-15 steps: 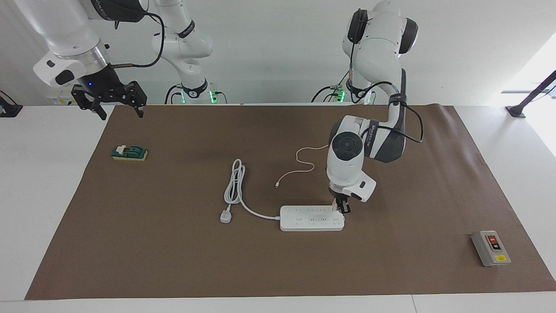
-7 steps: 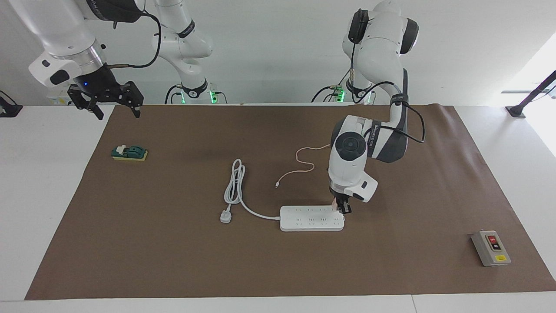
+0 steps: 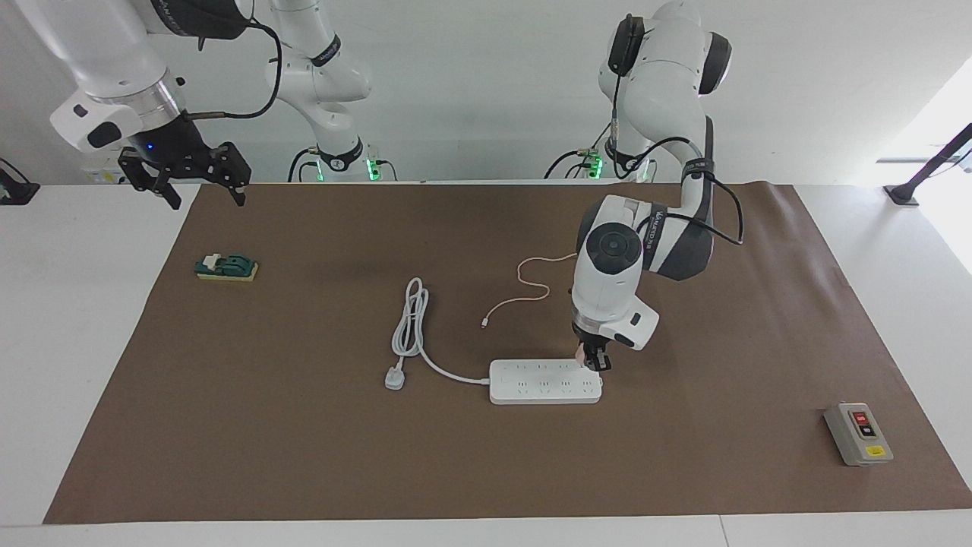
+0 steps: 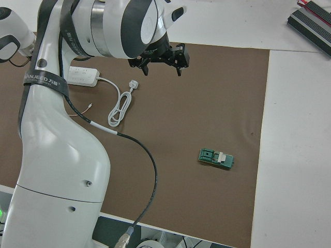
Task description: Plug charger into power strip
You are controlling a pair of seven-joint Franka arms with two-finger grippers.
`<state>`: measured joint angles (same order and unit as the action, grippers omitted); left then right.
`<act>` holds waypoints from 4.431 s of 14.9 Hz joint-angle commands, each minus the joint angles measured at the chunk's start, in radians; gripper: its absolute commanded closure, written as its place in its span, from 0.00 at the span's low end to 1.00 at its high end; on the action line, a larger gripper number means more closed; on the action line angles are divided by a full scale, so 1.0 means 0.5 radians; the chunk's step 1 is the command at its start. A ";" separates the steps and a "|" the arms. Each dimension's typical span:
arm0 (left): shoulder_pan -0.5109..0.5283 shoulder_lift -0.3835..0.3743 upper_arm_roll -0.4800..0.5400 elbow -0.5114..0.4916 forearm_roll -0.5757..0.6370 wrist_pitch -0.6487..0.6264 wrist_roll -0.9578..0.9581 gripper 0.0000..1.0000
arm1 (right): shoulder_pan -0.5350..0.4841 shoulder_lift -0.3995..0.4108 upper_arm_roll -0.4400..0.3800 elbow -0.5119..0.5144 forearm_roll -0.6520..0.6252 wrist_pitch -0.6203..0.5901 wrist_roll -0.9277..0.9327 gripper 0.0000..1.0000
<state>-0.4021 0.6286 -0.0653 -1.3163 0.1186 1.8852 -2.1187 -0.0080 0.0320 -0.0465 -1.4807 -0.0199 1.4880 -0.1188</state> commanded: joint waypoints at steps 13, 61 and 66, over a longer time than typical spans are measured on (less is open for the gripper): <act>-0.024 0.071 0.011 0.003 -0.025 -0.034 -0.018 1.00 | -0.030 -0.049 0.023 -0.051 0.034 -0.012 0.032 0.00; -0.009 0.145 0.002 0.049 0.030 -0.030 0.108 1.00 | -0.030 -0.049 0.023 -0.051 0.034 -0.012 0.032 0.00; -0.033 0.142 -0.001 0.059 0.030 -0.018 0.090 1.00 | -0.030 -0.049 0.023 -0.051 0.034 -0.012 0.032 0.00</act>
<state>-0.4047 0.6715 -0.0643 -1.2914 0.1358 1.8806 -2.0729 -0.0079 0.0320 -0.0465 -1.4807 -0.0199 1.4880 -0.1187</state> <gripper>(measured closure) 0.661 0.000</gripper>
